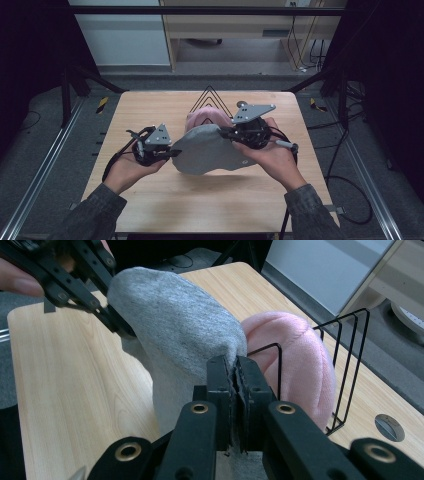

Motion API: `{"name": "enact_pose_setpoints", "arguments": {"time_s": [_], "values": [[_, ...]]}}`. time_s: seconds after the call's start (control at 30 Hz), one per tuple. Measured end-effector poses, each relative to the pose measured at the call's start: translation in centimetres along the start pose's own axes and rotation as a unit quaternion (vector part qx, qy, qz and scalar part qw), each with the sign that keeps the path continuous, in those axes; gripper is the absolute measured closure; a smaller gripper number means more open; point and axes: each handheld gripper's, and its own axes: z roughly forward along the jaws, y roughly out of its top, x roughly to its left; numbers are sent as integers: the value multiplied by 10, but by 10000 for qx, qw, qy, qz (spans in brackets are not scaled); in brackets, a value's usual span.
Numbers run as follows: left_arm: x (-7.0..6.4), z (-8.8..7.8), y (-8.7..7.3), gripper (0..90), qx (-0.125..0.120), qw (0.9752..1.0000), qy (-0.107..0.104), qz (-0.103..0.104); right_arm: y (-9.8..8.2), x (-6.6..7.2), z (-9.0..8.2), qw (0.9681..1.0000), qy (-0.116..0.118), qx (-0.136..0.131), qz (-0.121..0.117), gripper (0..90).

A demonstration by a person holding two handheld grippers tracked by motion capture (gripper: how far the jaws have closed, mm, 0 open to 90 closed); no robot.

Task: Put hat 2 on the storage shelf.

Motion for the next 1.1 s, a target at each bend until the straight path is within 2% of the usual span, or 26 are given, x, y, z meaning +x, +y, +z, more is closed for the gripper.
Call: {"name": "enact_pose_setpoints", "arguments": {"time_s": [0.23,0.27,0.3,0.37,0.4,0.43,0.47,0.57,0.63,0.87,0.9,1.1], "values": [[4,-19,14,865,16,9999,127,51,4,-3,-4,9998,-6,-171,79,862],[6,-28,22,865,4,9998,199,93,8,-5,-8,9997,12,-224,93,862],[6,-28,22,865,4,9998,199,93,11,-6,-10,9997,-2,-250,80,862],[11,-41,36,865,-35,9994,317,120,16,-7,-15,9995,-11,-303,86,861],[11,-41,36,865,-35,9994,317,120,20,-8,-19,9994,-31,-347,68,862],[14,-48,45,865,-48,9991,384,169,24,-9,-21,9993,-55,-376,65,861],[14,-48,45,865,-48,9991,384,169,28,-11,-24,9991,-72,-405,56,861],[18,-56,58,864,-107,9986,471,218,35,-14,-29,9989,-104,-451,38,862],[24,-61,68,865,-199,9985,475,184,42,-22,-33,9986,-128,-510,74,862],[33,-62,82,865,-304,9981,488,227,51,-36,-38,9981,-142,-581,131,862],[36,-62,84,865,-353,9980,486,209,53,-41,-38,9981,-143,-586,153,862],[45,-64,88,865,-506,9971,558,98,60,-47,-39,9976,-177,-648,147,862]]}}
